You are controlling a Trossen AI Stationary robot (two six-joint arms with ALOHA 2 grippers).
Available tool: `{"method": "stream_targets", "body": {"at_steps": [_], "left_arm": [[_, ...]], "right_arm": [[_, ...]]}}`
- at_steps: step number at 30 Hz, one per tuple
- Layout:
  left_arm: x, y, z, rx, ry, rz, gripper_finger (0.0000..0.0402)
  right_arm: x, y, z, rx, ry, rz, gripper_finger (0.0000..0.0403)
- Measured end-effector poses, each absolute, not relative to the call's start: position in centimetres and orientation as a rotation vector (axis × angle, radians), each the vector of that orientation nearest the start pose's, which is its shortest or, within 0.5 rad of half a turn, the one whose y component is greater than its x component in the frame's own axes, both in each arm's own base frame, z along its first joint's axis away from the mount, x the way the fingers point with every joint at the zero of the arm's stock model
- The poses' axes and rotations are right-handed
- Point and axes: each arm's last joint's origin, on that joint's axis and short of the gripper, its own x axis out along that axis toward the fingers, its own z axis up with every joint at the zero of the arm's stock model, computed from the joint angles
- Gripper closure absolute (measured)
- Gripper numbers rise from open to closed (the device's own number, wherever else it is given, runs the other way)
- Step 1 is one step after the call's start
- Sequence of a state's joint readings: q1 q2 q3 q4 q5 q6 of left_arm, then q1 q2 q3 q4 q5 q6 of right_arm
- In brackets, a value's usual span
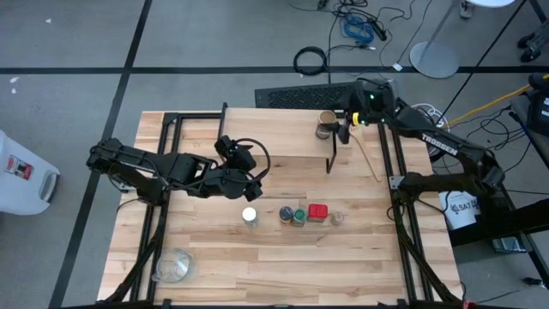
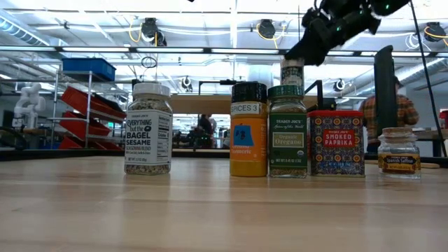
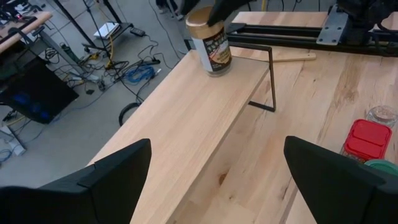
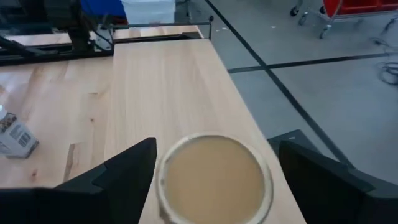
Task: Shelf spices
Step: Put the white seasoning bottle on the shelf
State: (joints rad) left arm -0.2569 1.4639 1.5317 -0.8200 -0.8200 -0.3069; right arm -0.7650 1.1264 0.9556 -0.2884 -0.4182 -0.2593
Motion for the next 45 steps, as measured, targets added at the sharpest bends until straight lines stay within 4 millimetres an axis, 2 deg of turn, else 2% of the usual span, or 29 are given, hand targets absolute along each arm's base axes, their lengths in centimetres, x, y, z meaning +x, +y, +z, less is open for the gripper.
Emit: {"method": "stream_targets", "body": {"at_steps": [4, 8, 11, 14, 17, 20, 24, 28, 32, 37, 45], "left_arm": [[29.2, -5.5, 38.3, 0.100, 0.563, 0.620, 0.0025], [29.1, -6.0, 38.2, 0.102, 0.569, 0.586, 0.0025], [29.1, -6.4, 38.2, 0.094, 0.580, 0.543, 0.0025], [29.0, -6.8, 38.1, 0.067, 0.598, 0.479, 0.0025], [29.0, -7.6, 37.7, 0.035, 0.653, 0.352, 0.0025], [28.8, -8.2, 37.2, 0.018, 0.727, 0.244, 0.0025], [28.8, -8.8, 35.8, 0.070, 0.837, 0.238, 0.0025], [29.6, -9.2, 33.9, 0.090, 0.945, 0.256, 0.0025], [30.6, -9.7, 31.5, 0.090, 1.084, 0.220, 0.0025], [31.4, -10.3, 28.8, 0.103, 1.254, 0.169, 0.0025], [32.4, -10.9, 26.6, 0.177, 1.344, 0.082, 0.0025]], "right_arm": [[17.9, -14.1, 34.2, -0.041, 0.432, -0.343, 0.0078], [17.1, -11.0, 37.0, -0.086, 0.393, -0.364, 0.0078], [16.4, -8.2, 38.3, -0.038, 0.312, -0.290, 0.0078], [15.9, -5.5, 38.6, 0.021, 0.294, -0.166, 0.0082], [16.0, -2.8, 38.2, 0.079, 0.328, -0.023, 0.0087], [16.5, -0.4, 36.8, 0.106, 0.367, 0.117, 0.0088], [17.8, 2.4, 34.5, 0.100, 0.381, 0.270, 0.0088], [19.1, 4.7, 32.3, 0.066, 0.363, 0.380, 0.0089], [20.0, 5.6, 31.5, 0.055, 0.395, 0.413, 0.0089], [20.6, 5.8, 31.0, 0.055, 0.419, 0.413, 0.0089], [20.8, 5.9, 30.8, 0.069, 0.439, 0.409, 0.0089]]}}
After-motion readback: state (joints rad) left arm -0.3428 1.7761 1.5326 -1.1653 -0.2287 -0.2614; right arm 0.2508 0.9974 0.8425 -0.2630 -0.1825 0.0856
